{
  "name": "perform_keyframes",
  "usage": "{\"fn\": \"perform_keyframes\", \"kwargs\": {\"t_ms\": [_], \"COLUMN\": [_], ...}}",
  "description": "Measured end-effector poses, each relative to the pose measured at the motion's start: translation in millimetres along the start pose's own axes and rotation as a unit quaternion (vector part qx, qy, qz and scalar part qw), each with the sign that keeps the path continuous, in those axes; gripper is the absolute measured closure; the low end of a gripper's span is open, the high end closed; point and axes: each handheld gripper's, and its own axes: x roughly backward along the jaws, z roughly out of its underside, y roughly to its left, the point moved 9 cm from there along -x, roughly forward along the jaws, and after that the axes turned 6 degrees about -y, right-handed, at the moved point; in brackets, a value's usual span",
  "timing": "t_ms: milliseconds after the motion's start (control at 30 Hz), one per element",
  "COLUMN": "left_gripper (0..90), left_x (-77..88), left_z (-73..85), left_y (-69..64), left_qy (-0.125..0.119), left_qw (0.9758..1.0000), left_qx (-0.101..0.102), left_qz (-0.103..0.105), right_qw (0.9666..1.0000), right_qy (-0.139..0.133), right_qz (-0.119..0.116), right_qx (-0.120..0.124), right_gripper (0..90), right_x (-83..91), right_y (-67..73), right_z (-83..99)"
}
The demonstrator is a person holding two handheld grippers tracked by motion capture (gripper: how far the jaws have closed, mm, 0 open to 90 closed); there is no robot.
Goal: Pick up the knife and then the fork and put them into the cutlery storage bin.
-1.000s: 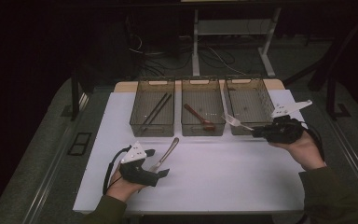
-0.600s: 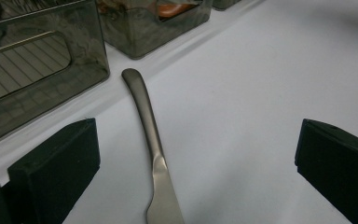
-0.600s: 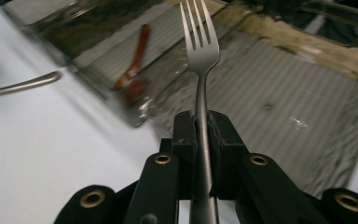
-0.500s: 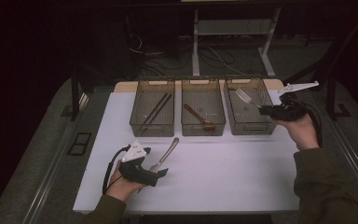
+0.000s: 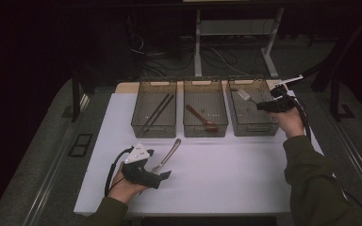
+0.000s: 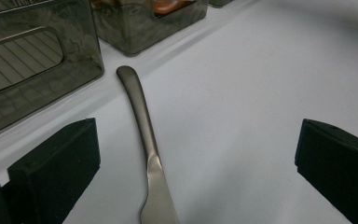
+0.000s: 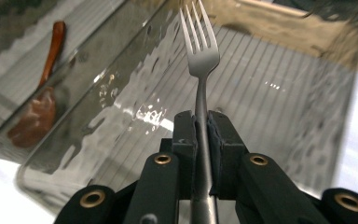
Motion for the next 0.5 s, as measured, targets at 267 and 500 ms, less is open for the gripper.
{"fn": "perform_keyframes", "kwargs": {"t_ms": [267, 500], "left_gripper": [0.0, 0.0], "left_x": [1.4, 2.2], "left_z": [0.9, 2.0], "left_y": [2.6, 6.6], "left_qy": [0.003, 0.011], "left_qw": [1.0, 0.9997], "left_qx": [-0.004, -0.007], "left_qz": [-0.005, -0.02], "right_qw": [0.9998, 0.9982], "right_qy": [-0.005, -0.044], "right_qz": [-0.006, -0.038], "right_qx": [-0.019, -0.015], "right_gripper": [60.8, 43.4], "right_x": [-15.4, 9.9], "right_y": [-2.3, 7.8], "right_z": [3.5, 1.9]}}
